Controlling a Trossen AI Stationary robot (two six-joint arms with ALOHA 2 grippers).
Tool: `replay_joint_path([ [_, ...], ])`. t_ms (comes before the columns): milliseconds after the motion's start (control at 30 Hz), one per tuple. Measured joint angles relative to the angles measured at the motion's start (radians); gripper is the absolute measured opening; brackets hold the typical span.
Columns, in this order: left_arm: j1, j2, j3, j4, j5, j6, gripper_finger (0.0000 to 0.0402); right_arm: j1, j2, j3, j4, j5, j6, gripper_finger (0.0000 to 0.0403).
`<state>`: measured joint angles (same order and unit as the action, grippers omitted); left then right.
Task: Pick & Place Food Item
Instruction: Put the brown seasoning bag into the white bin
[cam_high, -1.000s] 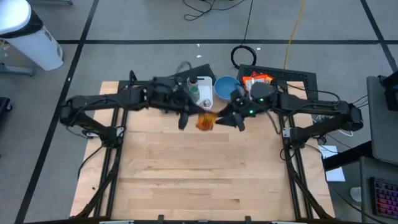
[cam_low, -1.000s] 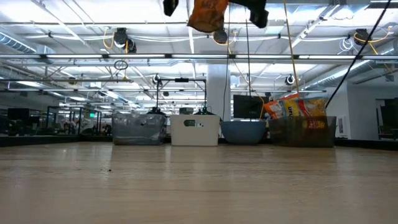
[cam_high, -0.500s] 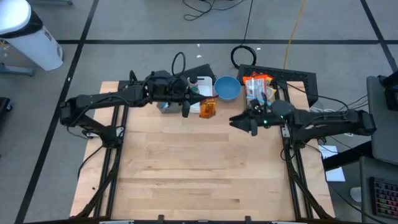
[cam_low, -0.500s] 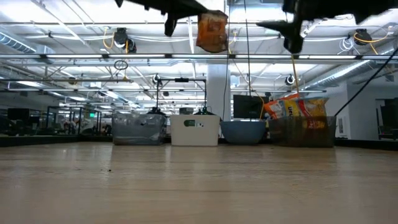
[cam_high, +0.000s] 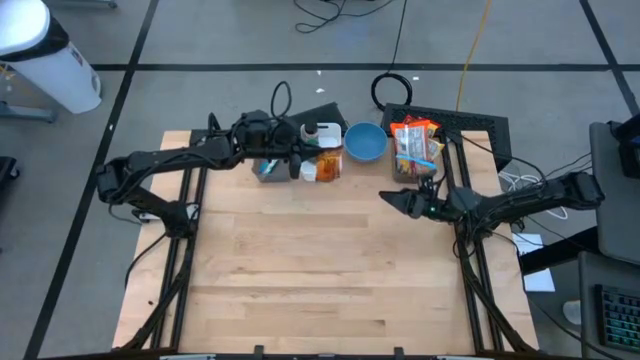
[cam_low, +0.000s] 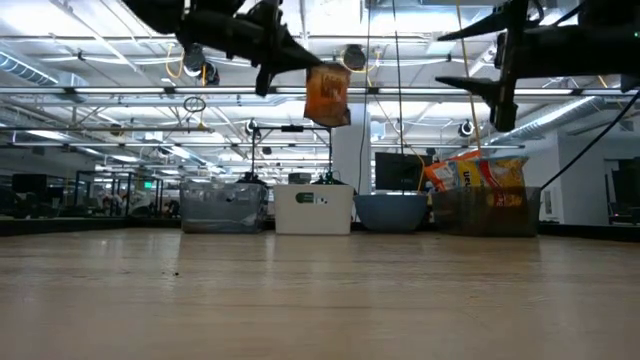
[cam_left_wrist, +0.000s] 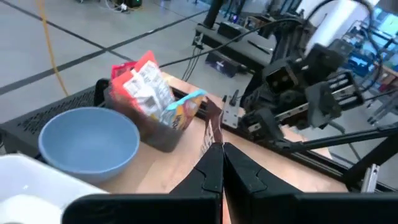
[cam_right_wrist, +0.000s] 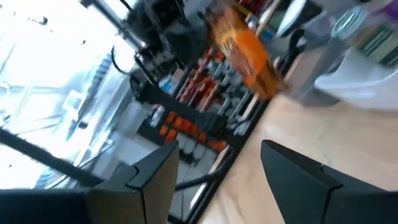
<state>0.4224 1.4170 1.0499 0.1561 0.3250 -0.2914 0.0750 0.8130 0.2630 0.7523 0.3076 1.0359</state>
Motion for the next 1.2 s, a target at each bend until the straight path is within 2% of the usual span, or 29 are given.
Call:
replay_joint_path([
  [167,0.061,0.0,-0.106,0.144,0.019,-0.051,0.0,-0.002,0.004,0.0,0.001,0.063,-0.008,0.0221],
  [367,0.115,0.0,-0.192,0.244,0.032,-0.084,0.0,-0.017,0.004,0.0,0.001,0.068,-0.008,0.0219],
  [567,0.147,0.0,-0.217,0.242,0.039,-0.042,0.0,-0.019,0.004,0.0,0.0,0.138,-0.008,0.0215],
  [1200,0.199,0.0,-0.34,0.313,0.015,-0.017,0.0,-0.019,0.004,0.0,0.001,0.194,0.01,0.021],
])
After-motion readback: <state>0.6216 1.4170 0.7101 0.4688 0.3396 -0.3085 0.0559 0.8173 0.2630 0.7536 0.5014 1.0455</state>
